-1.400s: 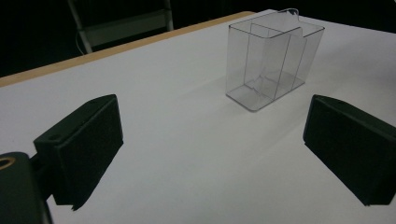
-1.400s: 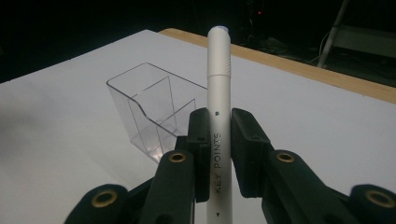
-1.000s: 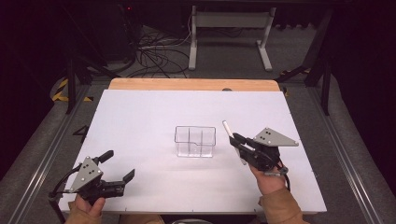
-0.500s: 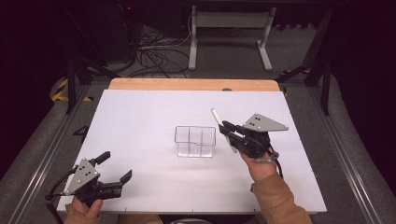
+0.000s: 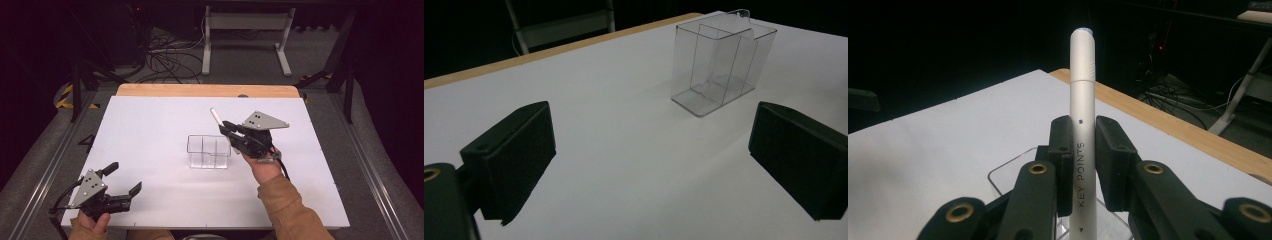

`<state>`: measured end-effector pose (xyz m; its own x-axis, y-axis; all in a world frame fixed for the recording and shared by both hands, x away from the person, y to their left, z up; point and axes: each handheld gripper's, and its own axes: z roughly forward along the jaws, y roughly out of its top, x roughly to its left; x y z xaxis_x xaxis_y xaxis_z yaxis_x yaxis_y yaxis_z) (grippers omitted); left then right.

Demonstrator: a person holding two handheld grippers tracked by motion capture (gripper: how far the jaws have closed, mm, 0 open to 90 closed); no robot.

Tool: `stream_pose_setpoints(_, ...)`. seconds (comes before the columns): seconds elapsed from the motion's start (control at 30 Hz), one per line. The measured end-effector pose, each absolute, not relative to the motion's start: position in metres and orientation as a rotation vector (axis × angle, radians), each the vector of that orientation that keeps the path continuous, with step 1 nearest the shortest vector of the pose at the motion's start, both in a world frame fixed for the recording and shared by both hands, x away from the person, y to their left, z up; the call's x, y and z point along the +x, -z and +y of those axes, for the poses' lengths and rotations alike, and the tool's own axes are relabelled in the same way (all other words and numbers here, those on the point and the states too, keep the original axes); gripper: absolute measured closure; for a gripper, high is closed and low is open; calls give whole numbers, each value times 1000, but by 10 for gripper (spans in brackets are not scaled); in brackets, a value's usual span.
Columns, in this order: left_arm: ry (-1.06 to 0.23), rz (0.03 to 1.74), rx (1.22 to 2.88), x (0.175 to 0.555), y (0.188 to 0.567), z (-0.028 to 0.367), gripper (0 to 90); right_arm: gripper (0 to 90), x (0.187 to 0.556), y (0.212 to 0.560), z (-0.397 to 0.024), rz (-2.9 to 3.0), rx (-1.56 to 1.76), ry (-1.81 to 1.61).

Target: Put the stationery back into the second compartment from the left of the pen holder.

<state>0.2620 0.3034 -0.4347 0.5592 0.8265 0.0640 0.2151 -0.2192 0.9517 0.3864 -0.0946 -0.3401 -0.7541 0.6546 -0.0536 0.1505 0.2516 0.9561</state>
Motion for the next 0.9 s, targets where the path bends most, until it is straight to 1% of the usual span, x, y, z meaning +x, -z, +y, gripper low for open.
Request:
stream_pose_setpoints(0.43,-715,868,1740,263,435,303,56,787,404,346,-74,2096,752,-1575)
stream_pose_setpoints(0.9,-709,864,1739,263,435,303,56,786,420,360,-52,2112,763,-1589)
